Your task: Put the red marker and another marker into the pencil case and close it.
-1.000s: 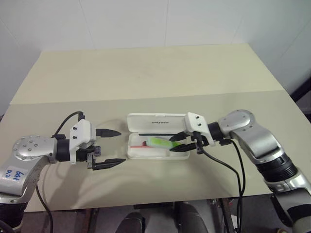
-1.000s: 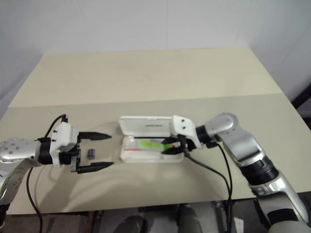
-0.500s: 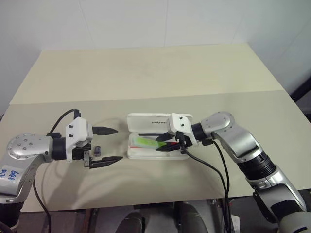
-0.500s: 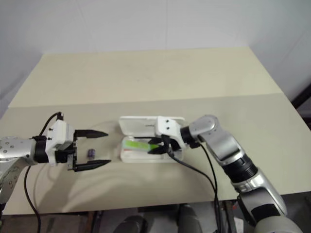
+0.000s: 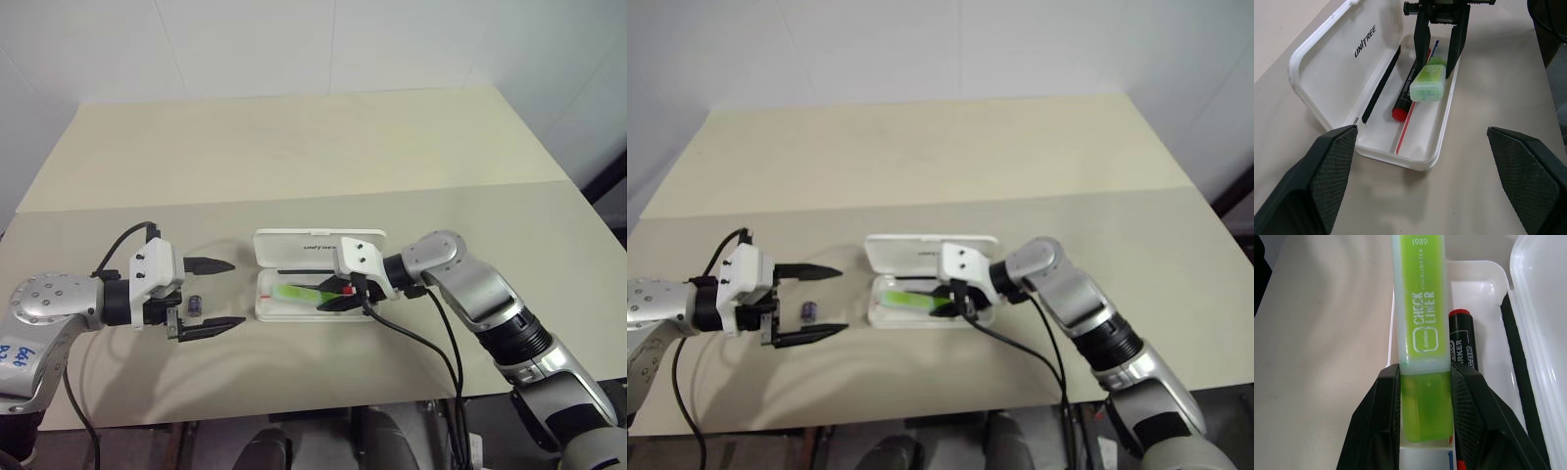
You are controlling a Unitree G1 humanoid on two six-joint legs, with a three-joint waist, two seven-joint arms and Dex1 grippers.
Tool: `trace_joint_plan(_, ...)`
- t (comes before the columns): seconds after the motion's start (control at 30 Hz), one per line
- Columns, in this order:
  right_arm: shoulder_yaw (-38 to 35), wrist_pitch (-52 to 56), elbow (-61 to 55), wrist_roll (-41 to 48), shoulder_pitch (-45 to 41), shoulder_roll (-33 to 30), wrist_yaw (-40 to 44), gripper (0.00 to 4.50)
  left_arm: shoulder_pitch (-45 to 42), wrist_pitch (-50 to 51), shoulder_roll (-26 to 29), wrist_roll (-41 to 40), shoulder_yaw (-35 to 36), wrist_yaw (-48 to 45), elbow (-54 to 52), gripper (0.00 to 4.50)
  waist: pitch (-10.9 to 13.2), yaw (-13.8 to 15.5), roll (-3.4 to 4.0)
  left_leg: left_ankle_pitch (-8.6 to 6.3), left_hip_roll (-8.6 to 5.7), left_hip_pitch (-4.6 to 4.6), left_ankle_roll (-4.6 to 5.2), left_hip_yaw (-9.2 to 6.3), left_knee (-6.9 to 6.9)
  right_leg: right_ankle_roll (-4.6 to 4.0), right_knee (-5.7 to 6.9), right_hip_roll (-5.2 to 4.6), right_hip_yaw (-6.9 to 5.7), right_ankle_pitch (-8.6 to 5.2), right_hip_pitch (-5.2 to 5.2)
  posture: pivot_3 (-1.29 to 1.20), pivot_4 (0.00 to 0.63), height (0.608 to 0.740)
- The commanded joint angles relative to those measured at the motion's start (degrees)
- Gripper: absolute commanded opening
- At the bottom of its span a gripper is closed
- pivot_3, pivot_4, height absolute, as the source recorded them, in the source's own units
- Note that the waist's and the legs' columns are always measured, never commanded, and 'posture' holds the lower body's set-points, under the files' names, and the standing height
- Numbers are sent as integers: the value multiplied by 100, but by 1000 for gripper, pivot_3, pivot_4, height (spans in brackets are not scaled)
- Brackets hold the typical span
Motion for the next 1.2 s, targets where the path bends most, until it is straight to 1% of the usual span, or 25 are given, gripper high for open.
trace_joint_plan(0.03,57,17,-80,-26,11,-39,45,1095,-88,-50,109,-55,191,18,-134,4500,0,-1,0,0,0,0,0,0,0,0,0,0,0,0,0,0,150,740)
trace_joint_plan(0.2,102,42,-96,-10,22,-70,81,1095,-122,-64,102,-36,173,21,-109,4500,0,-1,0,0,0,0,0,0,0,0,0,0,0,0,0,0,150,740)
trace_joint_plan(0.27,96,43,-95,-1,15,-57,62,1859,-130,-74,95,-27,164,24,-100,4500,0,-1,0,0,0,0,0,0,0,0,0,0,0,0,0,0,150,740)
trace_joint_plan(0.3,100,50,-114,14,15,-62,81,2140,-128,-78,93,-26,163,24,-99,4500,0,-1,0,0,0,0,0,0,0,0,0,0,0,0,0,0,150,740)
trace_joint_plan(0.33,92,54,-135,31,8,-56,85,2574,-135,-84,88,-21,156,26,-94,4500,0,-1,0,0,0,0,0,0,0,0,0,0,0,0,0,0,150,740)
trace_joint_plan(0.4,82,47,-146,47,-2,-48,94,3281,-152,-90,81,-13,138,30,-81,4500,0,0,0,0,0,0,0,0,0,0,0,0,0,0,0,0,150,740)
trace_joint_plan(0.43,51,34,-148,46,-24,-22,52,3548,-156,-100,73,-10,135,34,-78,4500,0,0,0,0,0,0,0,0,0,0,0,0,0,0,0,0,150,740)
trace_joint_plan(0.57,-40,-3,-154,82,-113,-7,34,3548,-183,-127,43,5,105,49,-55,4500,0,-1,0,0,0,0,0,0,0,0,0,0,0,0,0,0,150,740)
trace_joint_plan(0.93,-368,147,-171,344,-217,-247,176,3548,-218,-195,19,29,44,69,4,4500,0,1,0,0,0,0,0,0,0,0,0,0,0,0,0,0,150,740)
trace_joint_plan(1.2,-383,279,-228,459,-170,-132,99,3548,-289,-198,-19,26,-41,104,23,4500,0,-1,0,0,0,0,0,1,0,0,0,0,0,0,0,0,150,740)
